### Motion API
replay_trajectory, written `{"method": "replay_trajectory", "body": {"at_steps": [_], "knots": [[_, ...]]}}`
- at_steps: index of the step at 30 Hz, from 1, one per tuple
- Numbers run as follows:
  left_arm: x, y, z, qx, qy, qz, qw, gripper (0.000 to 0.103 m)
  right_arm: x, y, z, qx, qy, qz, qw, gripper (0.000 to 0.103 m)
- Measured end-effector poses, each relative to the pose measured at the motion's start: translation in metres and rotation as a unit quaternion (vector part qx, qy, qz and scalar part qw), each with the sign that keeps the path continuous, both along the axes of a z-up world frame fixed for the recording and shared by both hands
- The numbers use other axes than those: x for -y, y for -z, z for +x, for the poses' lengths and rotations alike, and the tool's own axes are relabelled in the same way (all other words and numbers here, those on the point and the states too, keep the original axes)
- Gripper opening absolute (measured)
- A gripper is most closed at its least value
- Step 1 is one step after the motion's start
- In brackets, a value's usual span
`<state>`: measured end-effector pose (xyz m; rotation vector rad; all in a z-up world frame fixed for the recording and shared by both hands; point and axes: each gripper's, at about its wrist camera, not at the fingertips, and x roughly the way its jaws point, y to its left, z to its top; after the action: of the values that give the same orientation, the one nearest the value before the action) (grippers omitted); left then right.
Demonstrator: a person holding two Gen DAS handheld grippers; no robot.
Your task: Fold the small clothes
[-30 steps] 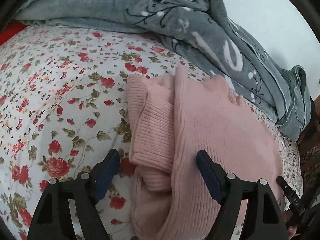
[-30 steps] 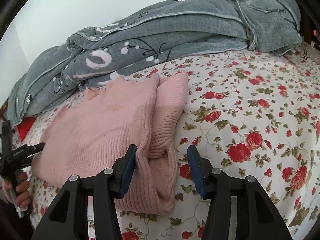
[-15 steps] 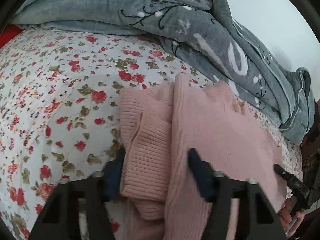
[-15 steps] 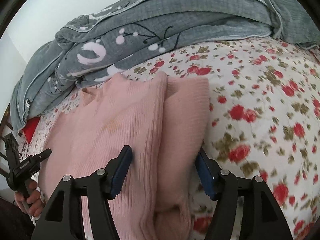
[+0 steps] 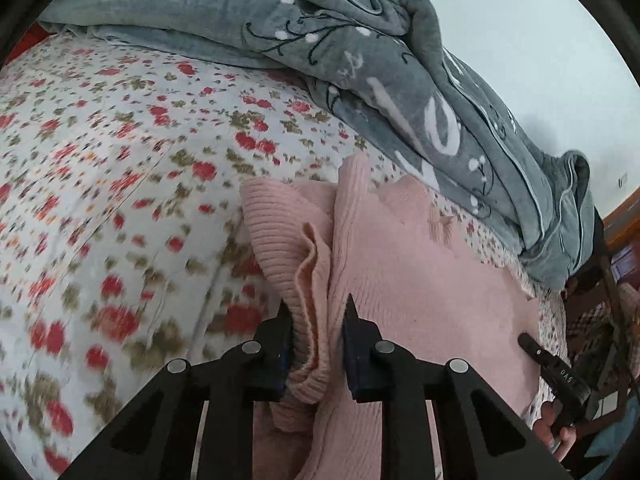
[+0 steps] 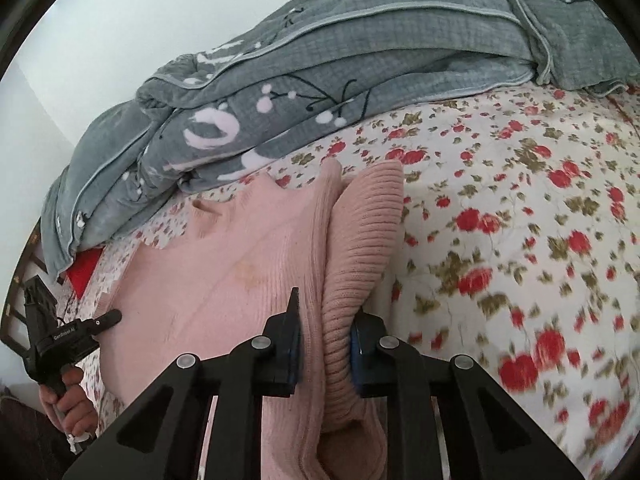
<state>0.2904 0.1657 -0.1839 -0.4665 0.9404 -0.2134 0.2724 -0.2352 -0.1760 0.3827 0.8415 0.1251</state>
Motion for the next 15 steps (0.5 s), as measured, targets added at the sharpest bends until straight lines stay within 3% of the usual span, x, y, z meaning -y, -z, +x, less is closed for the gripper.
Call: {"method": "replay_trajectory", "body": {"at_steps": [9,11,12,13,15], "knots": [[-0.010,0.005,-0.060,0.000,0.010,-0.001,0.9999,0.023,-0.001,0.000,-0.066,0.002,-0.015,-0.002,1.000,0.019],[-0.009,0.008,-0.061,0.000,0.006,0.017,0.9998,0.029,-0.004,0.003,-0.068,0.004,-0.015,-0.020,1.000,0.021],[-0.010,0.010,-0.062,0.001,0.002,0.025,0.9997,0.035,-0.009,0.006,-0.067,0.003,-0.015,-0.052,0.999,0.023],[-0.011,0.010,-0.064,0.003,-0.001,0.031,0.9995,0.049,-0.013,0.008,-0.066,0.003,-0.012,-0.083,0.996,0.025],[-0.015,0.012,-0.071,0.015,-0.007,0.047,0.9987,0.061,-0.017,0.009,-0.073,0.013,-0.003,-0.124,0.992,0.035]]}}
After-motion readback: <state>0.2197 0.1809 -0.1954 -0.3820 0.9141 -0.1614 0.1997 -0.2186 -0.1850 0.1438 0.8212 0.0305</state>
